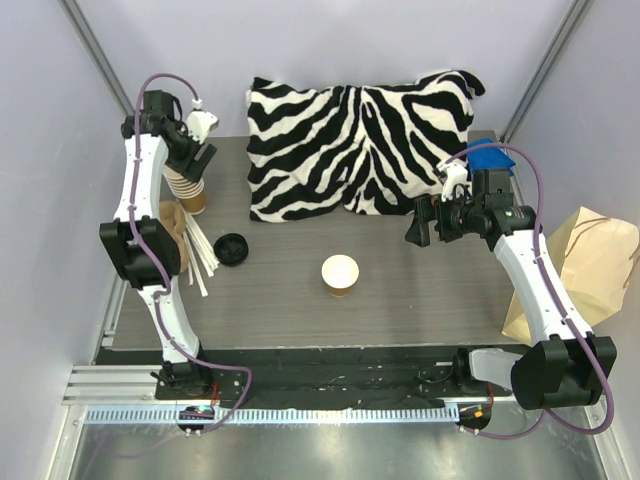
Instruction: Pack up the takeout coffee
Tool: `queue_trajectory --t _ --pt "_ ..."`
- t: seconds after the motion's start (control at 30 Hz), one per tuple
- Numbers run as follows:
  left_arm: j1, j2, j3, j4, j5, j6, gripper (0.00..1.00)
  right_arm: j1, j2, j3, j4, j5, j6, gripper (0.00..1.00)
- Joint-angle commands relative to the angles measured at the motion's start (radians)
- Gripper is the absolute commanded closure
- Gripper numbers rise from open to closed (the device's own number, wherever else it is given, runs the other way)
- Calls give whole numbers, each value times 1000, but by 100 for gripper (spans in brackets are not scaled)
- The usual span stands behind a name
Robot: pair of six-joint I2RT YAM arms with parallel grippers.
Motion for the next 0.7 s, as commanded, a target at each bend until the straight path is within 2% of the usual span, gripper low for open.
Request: queue_trajectory --t 0.0,0.17,0.3,0.37,0.47,0.67 --pt "4 16 -41 58 23 41 26 -4 5 4 17 -17 0 0" --pt "6 53 -78 76 11 37 29 -4 13 10 14 -15 -2 0" --pt "7 67 -99 110 2 27 41 -4 16 8 16 -15 -3 0" --pt "6 68 -107 117 -3 23 41 -4 17 10 14 -15 -3 0" --pt "6 68 -107 125 -8 17 50 -4 22 11 16 -15 -5 0" --pt "6 67 -90 136 -15 -3 74 -4 22 7 19 -13 -6 0"
